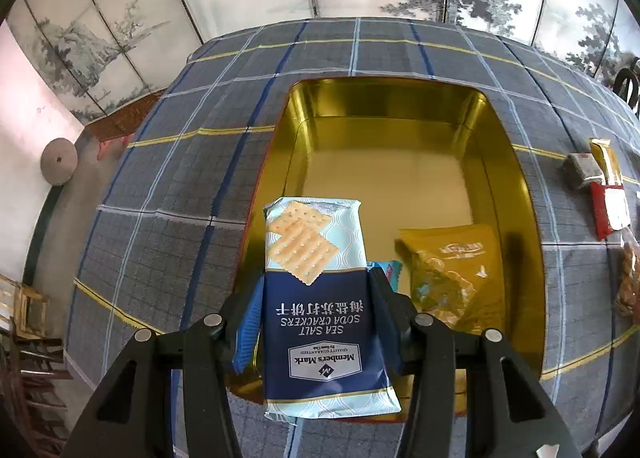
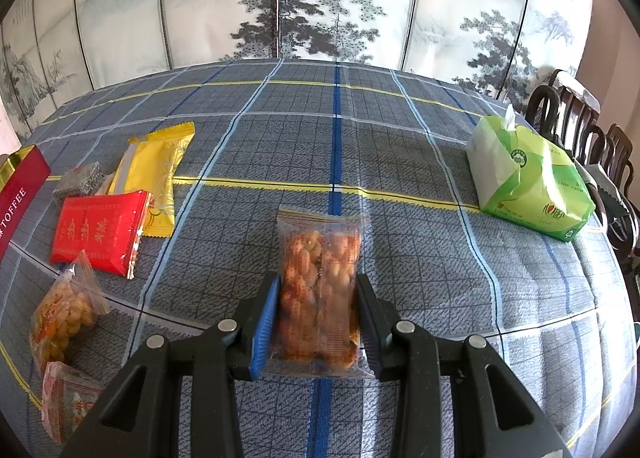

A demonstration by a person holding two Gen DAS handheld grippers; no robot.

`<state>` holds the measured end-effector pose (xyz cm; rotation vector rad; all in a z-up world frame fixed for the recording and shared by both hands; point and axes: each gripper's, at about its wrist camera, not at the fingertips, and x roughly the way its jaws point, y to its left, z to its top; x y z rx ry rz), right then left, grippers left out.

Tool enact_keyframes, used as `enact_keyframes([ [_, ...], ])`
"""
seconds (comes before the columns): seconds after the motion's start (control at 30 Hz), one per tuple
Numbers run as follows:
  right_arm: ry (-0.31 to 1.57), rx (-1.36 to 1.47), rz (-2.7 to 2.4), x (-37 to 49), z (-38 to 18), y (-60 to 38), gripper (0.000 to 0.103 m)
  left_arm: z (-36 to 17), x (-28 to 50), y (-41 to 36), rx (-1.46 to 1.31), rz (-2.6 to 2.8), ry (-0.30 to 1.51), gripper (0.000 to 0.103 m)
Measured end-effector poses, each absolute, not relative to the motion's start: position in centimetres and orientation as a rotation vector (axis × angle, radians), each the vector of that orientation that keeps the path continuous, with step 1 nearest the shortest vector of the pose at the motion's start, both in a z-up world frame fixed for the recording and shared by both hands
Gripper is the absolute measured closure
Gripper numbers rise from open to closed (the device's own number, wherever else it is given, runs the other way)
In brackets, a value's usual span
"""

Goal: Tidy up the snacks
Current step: 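Lower the soda cracker pack into the gold tin and open the left tool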

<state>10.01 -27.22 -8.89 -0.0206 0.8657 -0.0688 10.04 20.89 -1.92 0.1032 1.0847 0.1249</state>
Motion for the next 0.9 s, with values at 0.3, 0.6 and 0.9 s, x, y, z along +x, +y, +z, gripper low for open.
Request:
enact_keyframes([
  [0.3, 0.866, -0.021, -0.072, 10.0, -8.9, -27.1, 0.065, -2.3, 11.1, 21.2, 0.124, 0.121, 1.078, 0.056],
  [0.6, 0.882, -0.029, -0.092, 10.3, -8.7, -26.7, 0.066, -2.7, 11.1, 21.4, 0.108, 0.113, 1.086, 0.051],
  [0.9, 0.906, -0.029, -0.127, 10.6, -8.5, -26.2, 0.066, -2.3, 10.1, 20.8, 0.101, 0.106, 1.062, 0.040],
])
